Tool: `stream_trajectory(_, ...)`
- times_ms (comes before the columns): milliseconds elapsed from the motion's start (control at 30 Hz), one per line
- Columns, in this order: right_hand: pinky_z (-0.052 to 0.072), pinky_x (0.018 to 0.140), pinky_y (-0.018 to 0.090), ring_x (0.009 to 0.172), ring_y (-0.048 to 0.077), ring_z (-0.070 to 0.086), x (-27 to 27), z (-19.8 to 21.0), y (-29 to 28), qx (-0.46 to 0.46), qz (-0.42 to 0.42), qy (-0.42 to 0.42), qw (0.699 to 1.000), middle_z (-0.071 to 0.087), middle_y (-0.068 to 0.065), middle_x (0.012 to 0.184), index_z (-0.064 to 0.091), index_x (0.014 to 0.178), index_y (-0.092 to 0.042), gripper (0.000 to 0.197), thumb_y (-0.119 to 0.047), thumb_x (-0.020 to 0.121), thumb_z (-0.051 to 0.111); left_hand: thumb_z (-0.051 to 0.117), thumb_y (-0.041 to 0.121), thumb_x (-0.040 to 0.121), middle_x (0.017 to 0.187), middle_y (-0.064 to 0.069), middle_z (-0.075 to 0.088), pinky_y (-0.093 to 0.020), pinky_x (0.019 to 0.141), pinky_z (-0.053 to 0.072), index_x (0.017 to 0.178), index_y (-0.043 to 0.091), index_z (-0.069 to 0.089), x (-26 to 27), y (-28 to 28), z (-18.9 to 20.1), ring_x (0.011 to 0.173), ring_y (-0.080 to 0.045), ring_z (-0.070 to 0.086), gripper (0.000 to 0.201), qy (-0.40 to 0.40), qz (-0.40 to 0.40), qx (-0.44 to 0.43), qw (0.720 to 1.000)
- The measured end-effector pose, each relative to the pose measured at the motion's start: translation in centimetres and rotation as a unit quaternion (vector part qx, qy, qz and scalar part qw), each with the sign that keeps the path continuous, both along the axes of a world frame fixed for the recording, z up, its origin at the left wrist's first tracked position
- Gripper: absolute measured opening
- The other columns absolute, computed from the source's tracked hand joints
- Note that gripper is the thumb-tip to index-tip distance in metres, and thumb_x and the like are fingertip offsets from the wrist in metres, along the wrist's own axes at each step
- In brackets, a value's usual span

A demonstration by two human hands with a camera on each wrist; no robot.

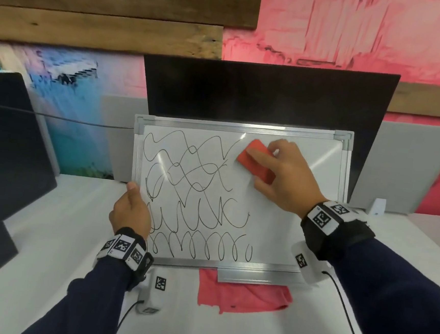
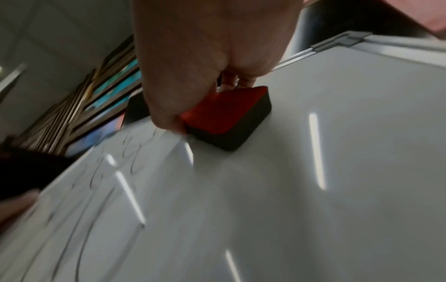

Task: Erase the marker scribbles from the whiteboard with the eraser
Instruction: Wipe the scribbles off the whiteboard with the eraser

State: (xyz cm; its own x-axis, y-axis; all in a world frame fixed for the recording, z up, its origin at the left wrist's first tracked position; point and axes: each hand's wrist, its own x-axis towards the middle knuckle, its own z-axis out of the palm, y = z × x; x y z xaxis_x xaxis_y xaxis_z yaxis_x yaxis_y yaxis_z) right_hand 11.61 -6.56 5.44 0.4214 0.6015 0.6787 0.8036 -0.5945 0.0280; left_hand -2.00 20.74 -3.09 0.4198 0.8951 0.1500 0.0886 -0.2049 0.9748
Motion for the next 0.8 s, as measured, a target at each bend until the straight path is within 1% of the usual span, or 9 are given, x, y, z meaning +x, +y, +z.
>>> stream_trajectory(67,0.051,0.081,0.045,0.101,0.032,0.048,0.3,0.9,0.9,0.034,-0.013,0.000,0.999,0.051,0.012,0.117,0.058,0.137,-0.024,0.060,-0.032,0.080,0.074,0.016,0.062,0.098,0.129,-0.018,0.061,-0.052,0.109,0.035,0.130,0.017,0.060,0.0,0.1,-0.1,0.125,-0.042,0.047,0.070,0.005,0.000,0.006,1.000)
stream_trajectory(133,0.051,0.080,0.044,0.099,0.032,0.048,0.3,0.9,1.8,0.041,-0.006,0.000,0.999,0.050,0.012,0.114,0.059,0.137,-0.022,0.059,-0.031,0.080,0.074,0.016,0.061,0.098,0.128,-0.018,0.061,-0.051,0.109,0.035,0.129,0.017,0.060,0.0,0.2,-0.1,0.124,-0.042,0.048,0.070,0.005,0.002,0.007,1.000)
stream_trajectory(200,0.050,0.082,0.046,0.100,0.033,0.047,0.3,0.6,2.1,0.037,0.003,0.002,0.999,0.051,0.013,0.116,0.058,0.137,-0.022,0.059,-0.031,0.081,0.073,0.017,0.060,0.099,0.128,-0.017,0.061,-0.051,0.109,0.035,0.128,0.016,0.061,0.1,0.2,-0.1,0.124,-0.041,0.048,0.068,0.003,0.005,0.003,1.000)
stream_trajectory(267,0.049,0.084,0.049,0.103,0.033,0.047,0.2,0.4,2.3,0.016,0.003,0.001,1.000,0.051,0.013,0.120,0.057,0.139,-0.024,0.059,-0.031,0.082,0.073,0.018,0.062,0.098,0.130,-0.016,0.061,-0.052,0.110,0.035,0.129,0.018,0.061,0.1,0.3,-0.2,0.125,-0.040,0.048,0.068,0.002,0.008,0.003,1.000)
stream_trajectory(333,0.047,0.085,0.049,0.104,0.032,0.046,-0.1,0.2,2.0,-0.021,0.006,-0.007,1.000,0.051,0.011,0.123,0.056,0.139,-0.027,0.060,-0.031,0.082,0.072,0.018,0.063,0.098,0.130,-0.015,0.061,-0.052,0.110,0.035,0.130,0.019,0.060,0.1,0.2,-0.2,0.125,-0.039,0.048,0.069,-0.001,0.008,0.001,1.000)
stream_trajectory(467,0.045,0.088,0.049,0.103,0.030,0.044,-0.5,-1.5,-0.7,-0.076,0.027,-0.011,0.997,0.049,0.009,0.128,0.056,0.139,-0.033,0.059,-0.032,0.082,0.070,0.018,0.060,0.099,0.131,-0.016,0.060,-0.049,0.110,0.035,0.131,0.018,0.060,-0.1,0.1,0.1,0.126,-0.039,0.048,0.067,-0.002,0.001,0.001,1.000)
stream_trajectory(567,0.047,0.085,0.052,0.102,0.030,0.045,-0.2,-1.5,-1.7,-0.046,0.011,-0.001,0.999,0.051,0.009,0.126,0.057,0.139,-0.032,0.059,-0.031,0.082,0.071,0.018,0.061,0.098,0.130,-0.016,0.061,-0.049,0.110,0.036,0.130,0.018,0.060,-0.2,0.1,0.0,0.126,-0.039,0.049,0.068,-0.006,0.003,0.002,1.000)
stream_trajectory(667,0.048,0.085,0.051,0.102,0.033,0.046,0.2,0.1,0.1,0.011,-0.014,0.004,1.000,0.051,0.011,0.125,0.056,0.140,-0.029,0.059,-0.032,0.083,0.071,0.018,0.060,0.099,0.129,-0.016,0.061,-0.049,0.109,0.037,0.129,0.016,0.061,-0.2,0.0,0.0,0.124,-0.039,0.050,0.068,-0.007,0.003,0.000,1.000)
stream_trajectory(800,0.049,0.086,0.050,0.105,0.034,0.046,0.1,0.8,2.4,0.022,-0.016,0.003,1.000,0.050,0.012,0.123,0.055,0.140,-0.027,0.059,-0.033,0.083,0.072,0.019,0.060,0.099,0.119,-0.017,0.065,-0.050,0.105,0.041,0.119,0.013,0.065,-0.2,-0.1,0.0,0.116,-0.039,0.054,0.070,-0.018,0.011,-0.005,1.000)
